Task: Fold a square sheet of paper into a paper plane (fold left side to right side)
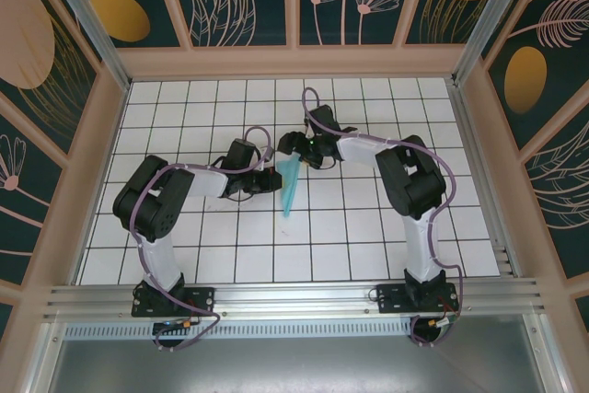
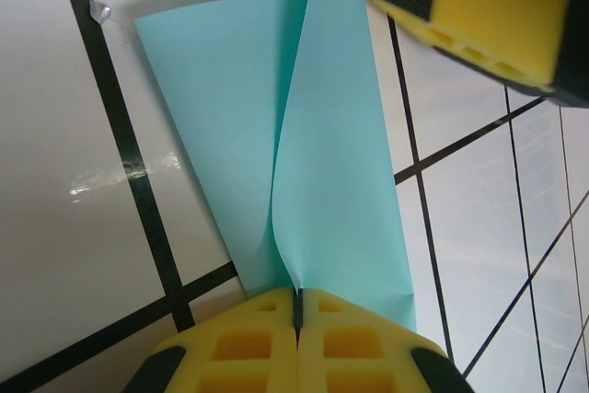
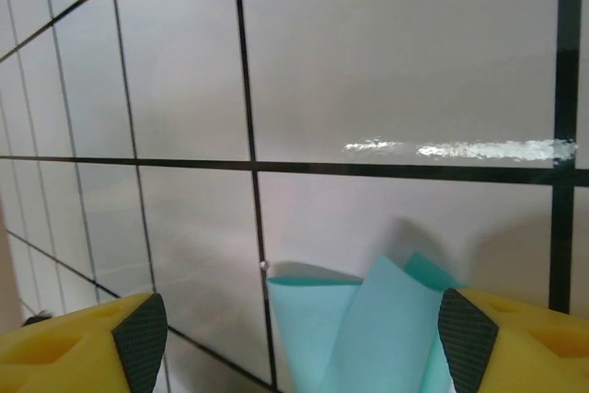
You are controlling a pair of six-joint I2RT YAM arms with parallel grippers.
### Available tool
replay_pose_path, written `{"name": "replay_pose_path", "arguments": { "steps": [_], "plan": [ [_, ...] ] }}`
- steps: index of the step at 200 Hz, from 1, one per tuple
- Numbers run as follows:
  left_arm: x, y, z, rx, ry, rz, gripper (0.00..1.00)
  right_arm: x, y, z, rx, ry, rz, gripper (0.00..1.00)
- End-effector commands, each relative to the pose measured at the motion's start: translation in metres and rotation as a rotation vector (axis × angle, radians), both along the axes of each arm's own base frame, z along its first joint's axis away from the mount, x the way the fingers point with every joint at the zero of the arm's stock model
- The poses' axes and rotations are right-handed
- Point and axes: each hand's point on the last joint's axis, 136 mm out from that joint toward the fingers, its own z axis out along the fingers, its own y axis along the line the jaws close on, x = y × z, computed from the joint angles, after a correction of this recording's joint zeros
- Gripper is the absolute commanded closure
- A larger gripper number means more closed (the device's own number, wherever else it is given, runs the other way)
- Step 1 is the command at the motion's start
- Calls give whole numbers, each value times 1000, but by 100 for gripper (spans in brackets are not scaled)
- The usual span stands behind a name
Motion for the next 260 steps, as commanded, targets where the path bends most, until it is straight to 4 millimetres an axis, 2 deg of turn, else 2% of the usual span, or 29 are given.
{"name": "replay_pose_path", "arguments": {
  "steps": [1,19,29,56,66,71,93,120,176,260],
  "plan": [
    [-3,12,-29,74,41,25,100,13,-20,57,21,-117,-29,19],
    [-2,12,-28,74,41,25,100,0,-28,63,30,-118,-19,23],
    [-3,12,-28,73,42,24,100,-11,-28,62,46,-98,-4,32],
    [-4,12,-26,69,41,21,100,-48,-21,48,94,-12,35,50],
    [-4,12,-27,68,41,21,100,-53,-22,42,89,7,31,53],
    [-5,12,-27,67,43,19,100,-62,-16,38,84,23,49,56],
    [-5,11,-28,65,46,19,100,-76,-7,23,77,60,68,63],
    [-5,12,-29,66,46,19,100,-81,3,7,64,91,87,70],
    [-5,12,-29,68,45,23,100,-75,14,-6,40,94,103,76],
    [-5,15,-33,85,48,31,100,-78,0,-28,-56,126,91,78]
  ]
}}
